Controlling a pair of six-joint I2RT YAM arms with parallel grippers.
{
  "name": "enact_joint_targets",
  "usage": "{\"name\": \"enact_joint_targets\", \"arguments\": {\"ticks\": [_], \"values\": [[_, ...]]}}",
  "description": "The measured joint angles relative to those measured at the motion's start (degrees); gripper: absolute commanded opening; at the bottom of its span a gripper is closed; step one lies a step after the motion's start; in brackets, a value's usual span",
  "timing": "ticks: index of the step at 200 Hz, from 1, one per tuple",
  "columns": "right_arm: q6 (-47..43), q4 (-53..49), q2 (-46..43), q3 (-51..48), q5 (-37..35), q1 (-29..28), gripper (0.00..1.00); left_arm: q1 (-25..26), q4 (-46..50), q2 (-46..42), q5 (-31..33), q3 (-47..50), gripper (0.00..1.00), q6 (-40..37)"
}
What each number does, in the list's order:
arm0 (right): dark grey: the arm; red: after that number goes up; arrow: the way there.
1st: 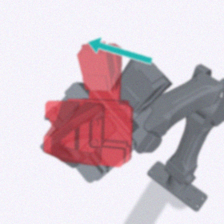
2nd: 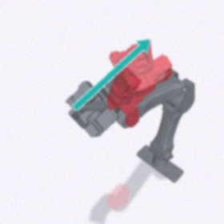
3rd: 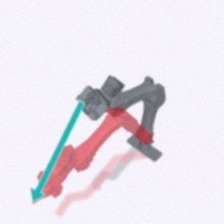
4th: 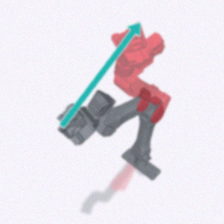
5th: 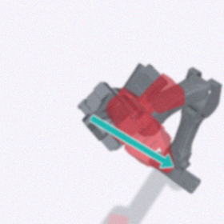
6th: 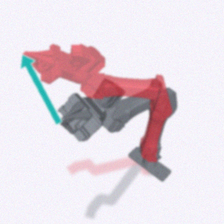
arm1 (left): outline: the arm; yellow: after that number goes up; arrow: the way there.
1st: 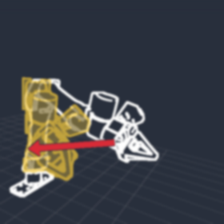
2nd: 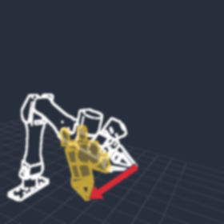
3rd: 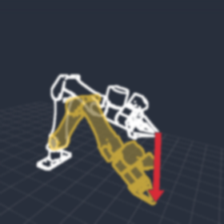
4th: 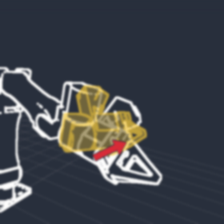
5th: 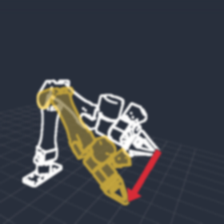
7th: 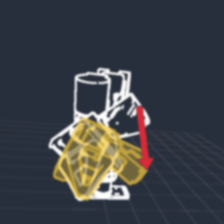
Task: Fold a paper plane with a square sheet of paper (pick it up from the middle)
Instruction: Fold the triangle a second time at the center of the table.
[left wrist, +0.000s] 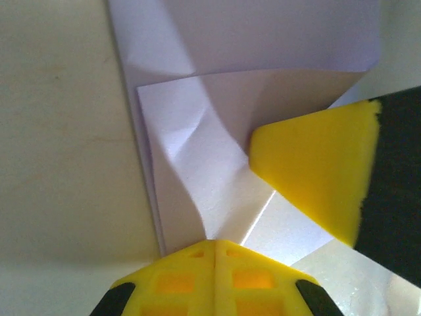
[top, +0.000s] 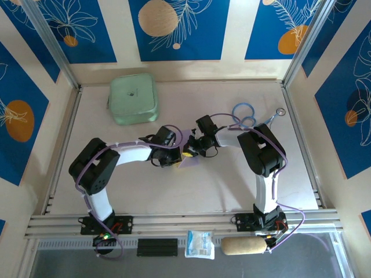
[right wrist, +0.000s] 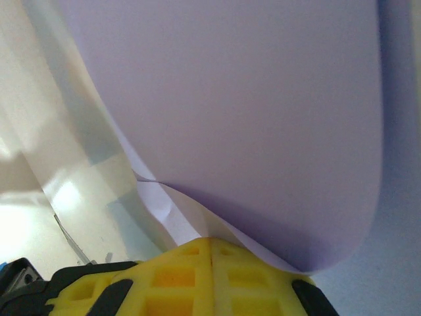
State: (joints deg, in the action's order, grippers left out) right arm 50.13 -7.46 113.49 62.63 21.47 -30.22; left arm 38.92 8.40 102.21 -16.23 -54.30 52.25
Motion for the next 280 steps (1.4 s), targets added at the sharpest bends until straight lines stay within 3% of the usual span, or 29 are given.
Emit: {"name": "enact_joint_targets", "arguments": {"ticks": [210, 280], "values": [[-8.85, -6.10, -3.13, -0.20, -3.89, -3.21, 0.00, 0.00, -0.26, 0.13, 0.02, 0.46, 0.00, 0.00], [-8.81, -5.35, -1.53, 0.00, -0.42, 0.07, 0.00, 0.00, 0.13, 0.20, 0.02, 0.46, 0.00, -0.07]]}}
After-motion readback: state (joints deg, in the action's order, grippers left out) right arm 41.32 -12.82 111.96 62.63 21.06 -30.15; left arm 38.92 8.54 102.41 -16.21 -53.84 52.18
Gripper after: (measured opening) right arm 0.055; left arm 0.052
